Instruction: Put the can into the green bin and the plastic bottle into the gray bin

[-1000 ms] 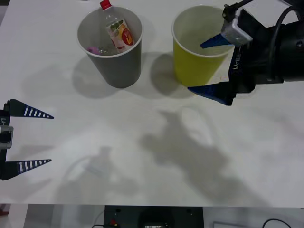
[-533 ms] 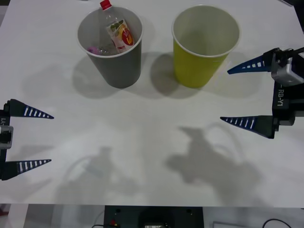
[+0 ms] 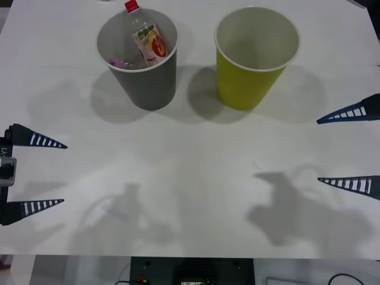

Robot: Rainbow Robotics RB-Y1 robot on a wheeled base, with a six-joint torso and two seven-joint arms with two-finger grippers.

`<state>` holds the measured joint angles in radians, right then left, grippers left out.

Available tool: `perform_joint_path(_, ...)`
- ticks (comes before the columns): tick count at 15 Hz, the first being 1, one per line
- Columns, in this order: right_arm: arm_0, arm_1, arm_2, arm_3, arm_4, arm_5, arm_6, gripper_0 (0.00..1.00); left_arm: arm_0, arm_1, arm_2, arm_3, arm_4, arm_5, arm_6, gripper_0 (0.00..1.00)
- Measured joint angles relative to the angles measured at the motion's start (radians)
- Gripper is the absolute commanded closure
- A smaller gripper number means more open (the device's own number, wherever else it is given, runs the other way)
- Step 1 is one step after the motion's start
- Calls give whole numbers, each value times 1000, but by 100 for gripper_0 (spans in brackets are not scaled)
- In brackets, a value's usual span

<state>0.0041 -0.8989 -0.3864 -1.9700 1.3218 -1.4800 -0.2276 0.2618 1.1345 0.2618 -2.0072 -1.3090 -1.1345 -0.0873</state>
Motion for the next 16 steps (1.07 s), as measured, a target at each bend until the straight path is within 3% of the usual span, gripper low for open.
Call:
perform_joint_path(5, 63, -15, -13, 124, -12, -23, 161, 0, 0, 0, 0, 0, 0, 0, 0, 0)
perform_joint_path(9, 132, -48, -30, 132, -11, -26, 176, 0, 0, 0, 0, 0, 0, 0, 0, 0)
perform_joint_path(16, 137, -49, -40, 131, 11, -36, 183, 0, 0, 0, 0, 0, 0, 0, 0, 0)
